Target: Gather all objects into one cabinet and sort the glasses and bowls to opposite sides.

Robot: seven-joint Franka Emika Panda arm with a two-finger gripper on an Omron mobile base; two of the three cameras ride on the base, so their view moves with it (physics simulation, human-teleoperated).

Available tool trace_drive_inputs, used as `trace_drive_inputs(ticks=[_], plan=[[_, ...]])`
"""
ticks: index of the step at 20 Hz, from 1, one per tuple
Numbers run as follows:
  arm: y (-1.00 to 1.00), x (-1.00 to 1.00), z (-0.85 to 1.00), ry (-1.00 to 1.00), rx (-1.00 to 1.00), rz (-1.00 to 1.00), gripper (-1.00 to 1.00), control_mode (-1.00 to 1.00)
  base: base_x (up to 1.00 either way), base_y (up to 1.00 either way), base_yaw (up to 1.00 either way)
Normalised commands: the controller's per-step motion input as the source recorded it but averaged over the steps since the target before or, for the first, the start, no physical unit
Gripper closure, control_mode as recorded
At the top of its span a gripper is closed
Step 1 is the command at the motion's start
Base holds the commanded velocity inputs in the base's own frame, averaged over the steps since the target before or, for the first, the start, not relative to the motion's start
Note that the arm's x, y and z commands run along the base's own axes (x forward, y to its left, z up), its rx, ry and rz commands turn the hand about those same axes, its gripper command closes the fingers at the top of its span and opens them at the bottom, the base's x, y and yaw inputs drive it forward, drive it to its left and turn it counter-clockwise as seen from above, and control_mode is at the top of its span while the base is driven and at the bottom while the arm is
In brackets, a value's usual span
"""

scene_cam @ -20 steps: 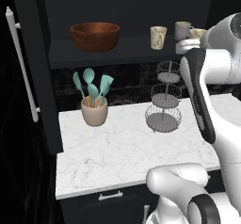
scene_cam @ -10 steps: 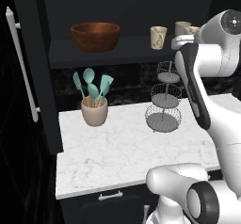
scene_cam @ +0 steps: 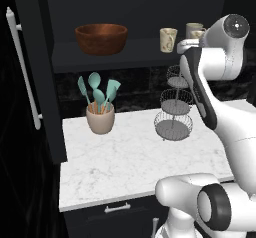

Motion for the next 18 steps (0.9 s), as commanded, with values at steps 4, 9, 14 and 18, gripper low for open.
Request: trace_drive_inputs(ticks=[4,9,14,18], plan=[[-0.05,0.39,-0.11,0.0,0.0,0.0,1.0,-1.0,0.0,0.0,0.0],[-0.04,0.34,-0.03,0.0,0.0,0.0,1.0,-1.0,0.0,0.0,0.0],[-0.05,0.34,0.0,0.0,0.02,0.0,1.0,-1.0,0.0,0.0,0.0],[-0.08,0.35,0.0,0.0,0.03,0.0,1.0,-1.0,0.0,0.0,0.0]])
